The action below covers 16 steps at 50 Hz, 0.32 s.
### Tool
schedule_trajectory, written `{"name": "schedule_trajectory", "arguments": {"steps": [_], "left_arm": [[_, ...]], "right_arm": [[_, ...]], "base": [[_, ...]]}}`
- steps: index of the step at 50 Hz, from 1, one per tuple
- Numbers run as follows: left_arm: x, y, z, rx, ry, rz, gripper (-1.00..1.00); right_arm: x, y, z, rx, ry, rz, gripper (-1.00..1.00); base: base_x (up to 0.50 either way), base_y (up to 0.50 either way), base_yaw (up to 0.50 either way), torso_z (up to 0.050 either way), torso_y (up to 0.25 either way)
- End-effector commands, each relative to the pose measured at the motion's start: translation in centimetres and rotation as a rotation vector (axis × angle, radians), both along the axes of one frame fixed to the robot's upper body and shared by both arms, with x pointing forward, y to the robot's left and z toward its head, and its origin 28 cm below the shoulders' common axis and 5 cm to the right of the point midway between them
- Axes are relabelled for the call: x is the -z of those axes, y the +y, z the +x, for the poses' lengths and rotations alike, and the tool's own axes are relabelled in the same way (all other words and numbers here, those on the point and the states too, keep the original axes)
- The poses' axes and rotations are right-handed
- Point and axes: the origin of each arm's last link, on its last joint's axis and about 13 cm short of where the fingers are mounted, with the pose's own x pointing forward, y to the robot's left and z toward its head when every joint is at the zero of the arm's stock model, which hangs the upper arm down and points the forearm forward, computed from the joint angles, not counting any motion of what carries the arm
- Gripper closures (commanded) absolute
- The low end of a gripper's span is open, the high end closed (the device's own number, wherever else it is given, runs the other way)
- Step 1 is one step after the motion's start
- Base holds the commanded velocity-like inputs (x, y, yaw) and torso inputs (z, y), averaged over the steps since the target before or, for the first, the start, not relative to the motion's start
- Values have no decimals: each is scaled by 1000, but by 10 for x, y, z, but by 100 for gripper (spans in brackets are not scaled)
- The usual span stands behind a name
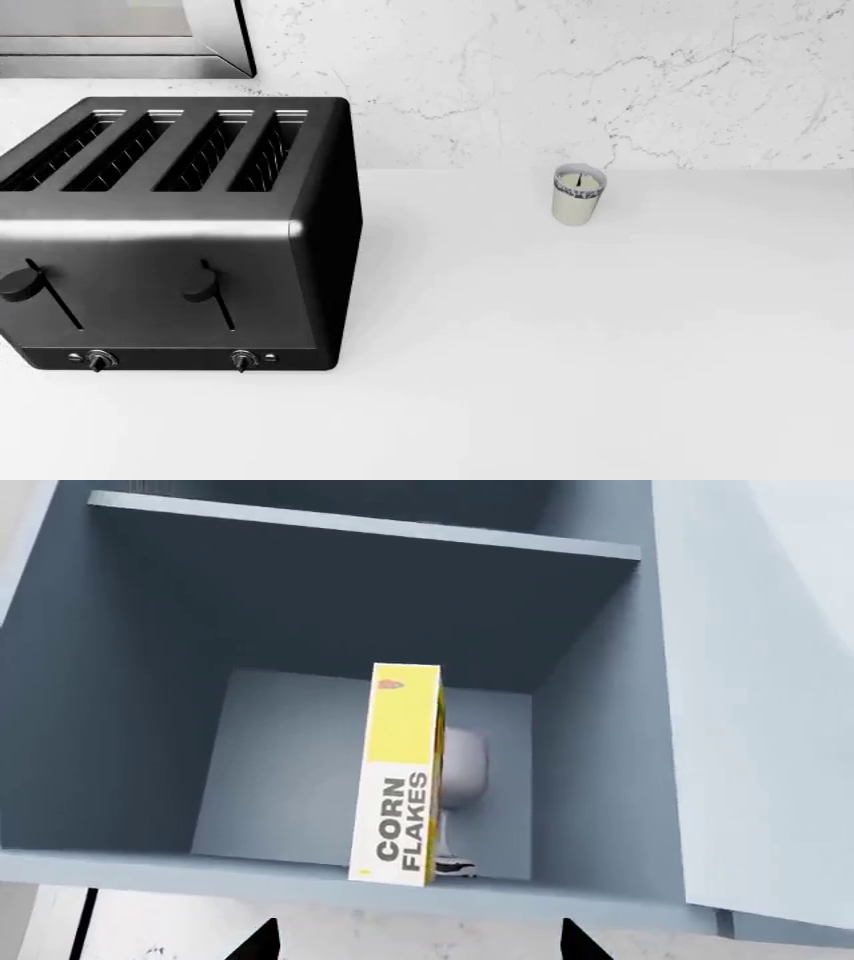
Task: Pick the canned food and cereal from the counter and place them in the cabinets closest to them.
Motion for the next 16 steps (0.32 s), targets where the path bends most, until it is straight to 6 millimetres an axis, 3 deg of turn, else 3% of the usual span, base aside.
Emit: {"name": "schedule_trajectory", "arguments": {"steps": [1, 16], "left_arm": [[-5, 3, -11, -2, -35, -16, -100], [-9, 9, -23, -12, -73, -43, -100]], "right_arm": [[6, -7, -10, 3, -34, 13, -100], [12, -16, -23, -2, -82, 30, -100]], "base": [[0, 0, 0, 0, 0], [0, 0, 0, 0, 0]]}}
